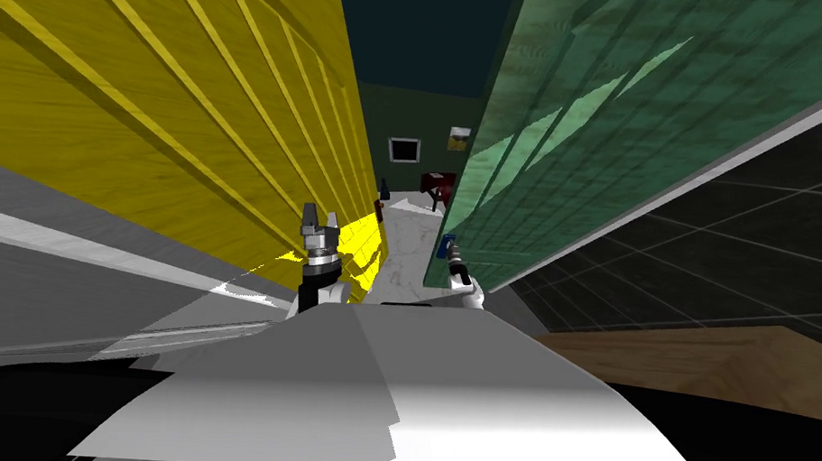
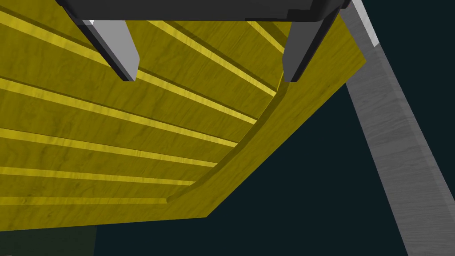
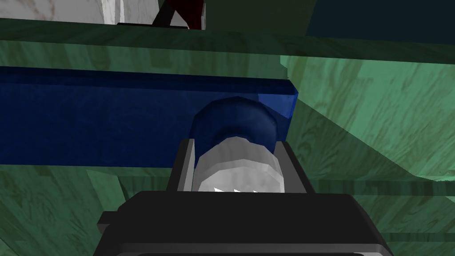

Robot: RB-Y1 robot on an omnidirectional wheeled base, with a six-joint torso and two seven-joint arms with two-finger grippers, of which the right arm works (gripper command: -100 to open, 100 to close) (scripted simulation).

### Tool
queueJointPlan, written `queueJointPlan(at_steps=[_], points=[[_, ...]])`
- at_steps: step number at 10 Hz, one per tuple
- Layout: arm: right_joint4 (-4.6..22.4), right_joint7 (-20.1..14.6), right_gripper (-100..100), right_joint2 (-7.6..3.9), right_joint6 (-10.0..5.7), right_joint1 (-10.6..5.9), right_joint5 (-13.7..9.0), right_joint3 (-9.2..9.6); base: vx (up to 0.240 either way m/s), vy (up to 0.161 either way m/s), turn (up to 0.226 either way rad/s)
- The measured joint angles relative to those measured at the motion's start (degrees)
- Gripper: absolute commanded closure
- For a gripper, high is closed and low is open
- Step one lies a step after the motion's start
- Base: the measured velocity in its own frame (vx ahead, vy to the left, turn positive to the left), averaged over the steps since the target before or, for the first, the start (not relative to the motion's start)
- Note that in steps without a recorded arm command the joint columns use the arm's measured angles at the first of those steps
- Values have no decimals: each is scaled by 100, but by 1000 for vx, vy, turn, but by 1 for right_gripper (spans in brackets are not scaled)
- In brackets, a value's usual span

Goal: Push the door open

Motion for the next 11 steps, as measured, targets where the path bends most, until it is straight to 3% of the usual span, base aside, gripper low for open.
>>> queueJointPlan(at_steps=[5, 7, 8, 11], points=[[220, 334, 100, 103, 22, -198, -209, 104, 205, -18, -173], [367, 488, 100, 57, -50, -338, -327, 36, 215, -47, -236], [434, 584, -100, 66, -80, -402, -382, 12, -57, 40, -57], [368, 588, -100, 112, -15, -392, -385, 43, -231, 90, -8]])
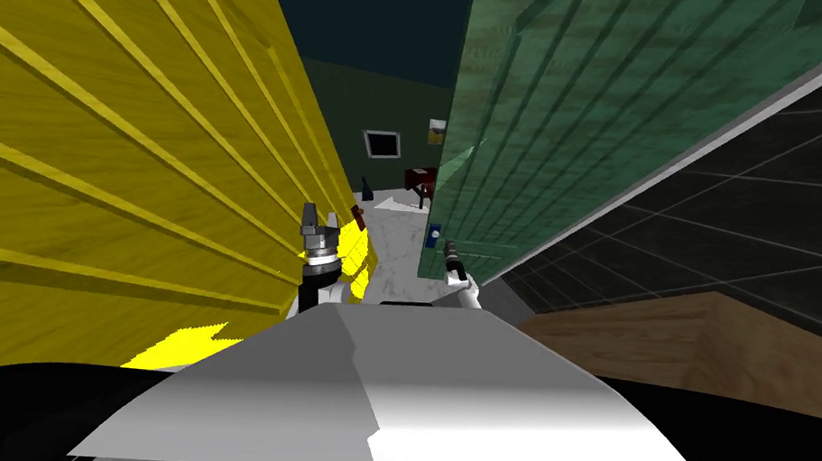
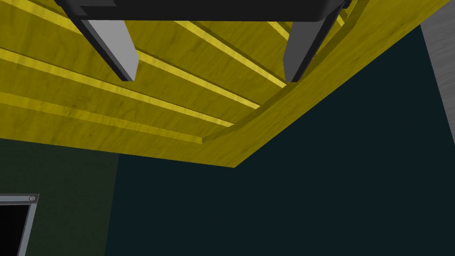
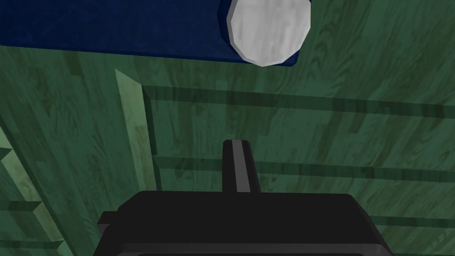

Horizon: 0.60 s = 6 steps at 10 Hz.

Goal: Push the door open

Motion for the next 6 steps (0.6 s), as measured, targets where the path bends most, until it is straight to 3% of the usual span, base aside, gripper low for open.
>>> queueJointPlan(at_steps=[3, 4, 6], points=[[-45, -7, -100, 63, 66, 4, -4, 40, -218, 136, -22], [-77, -10, -100, 85, 93, 14, -7, 56, -84, 74, -14], [-51, -8, -100, 83, 76, 11, -7, 47, 166, 18, 20]])
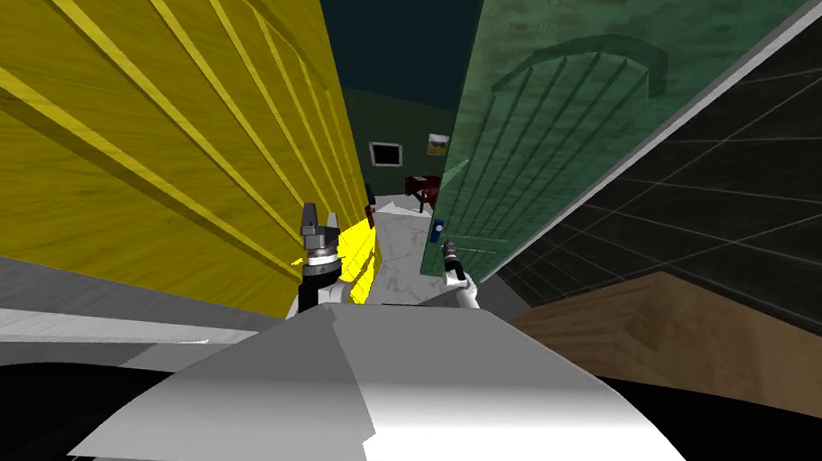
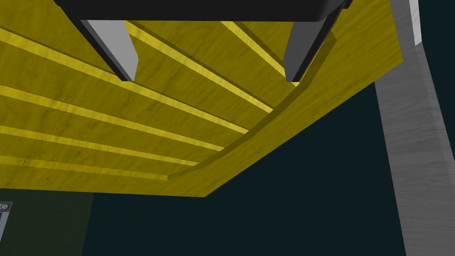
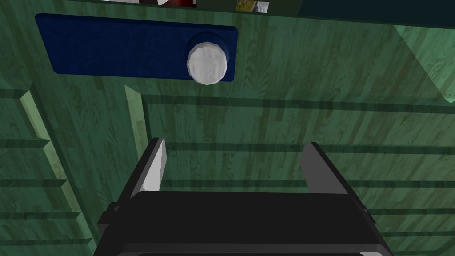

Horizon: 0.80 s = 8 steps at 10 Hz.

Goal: Push the door open

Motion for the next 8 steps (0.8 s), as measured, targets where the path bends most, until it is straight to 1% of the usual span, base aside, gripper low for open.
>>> queueJointPlan(at_steps=[3, 6, 7, 8], points=[[31, 16, -100, -7, -52, -13, 2, -34, 192, -11, 23], [94, 35, -100, 3, -127, -34, 4, -78, 199, 4, 22], [110, 41, -100, 11, -150, -38, 5, -91, 198, 39, 22], [126, 46, -100, 19, -173, -42, 5, -103, 88, 24, 2]])
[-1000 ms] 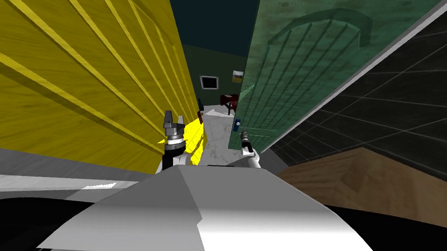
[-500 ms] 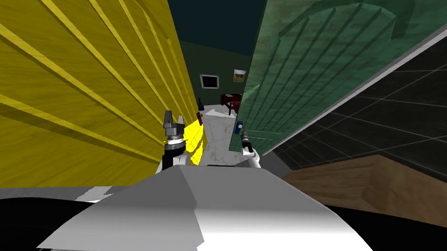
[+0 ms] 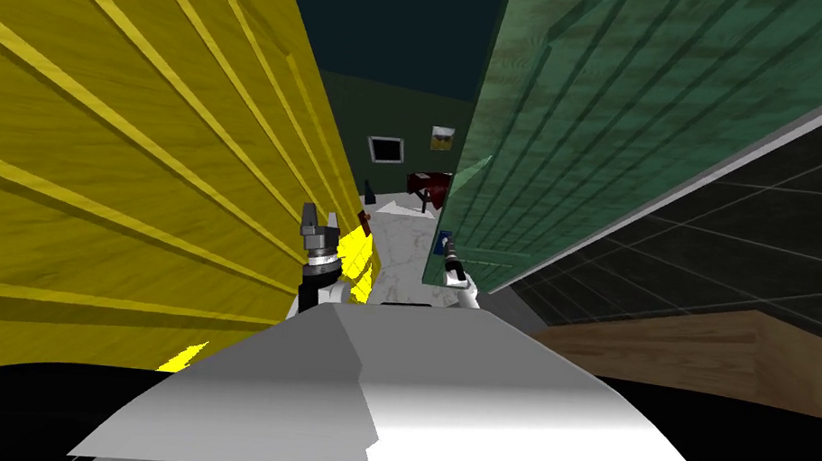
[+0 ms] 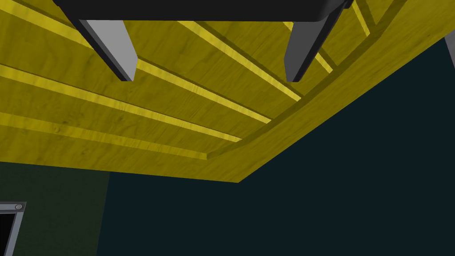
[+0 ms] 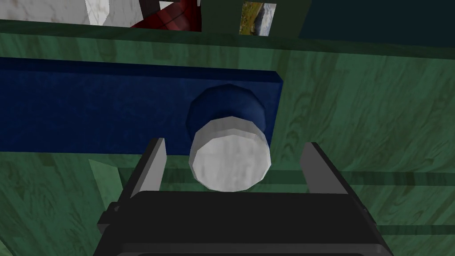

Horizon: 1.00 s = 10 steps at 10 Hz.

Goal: Push the door open

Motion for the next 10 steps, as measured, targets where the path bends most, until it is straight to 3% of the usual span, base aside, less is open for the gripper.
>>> queueJointPlan(at_steps=[1, 6, 10], points=[[1, 1, 100, 1, -5, -3, 0, -1, -13, -5, -2], [10, 3, 100, 6, 9, 6, 3, 9, -17, -3, 2], [-31, -178, 100, 40, 35, 80, 219, 189, 122, -1, -201]])
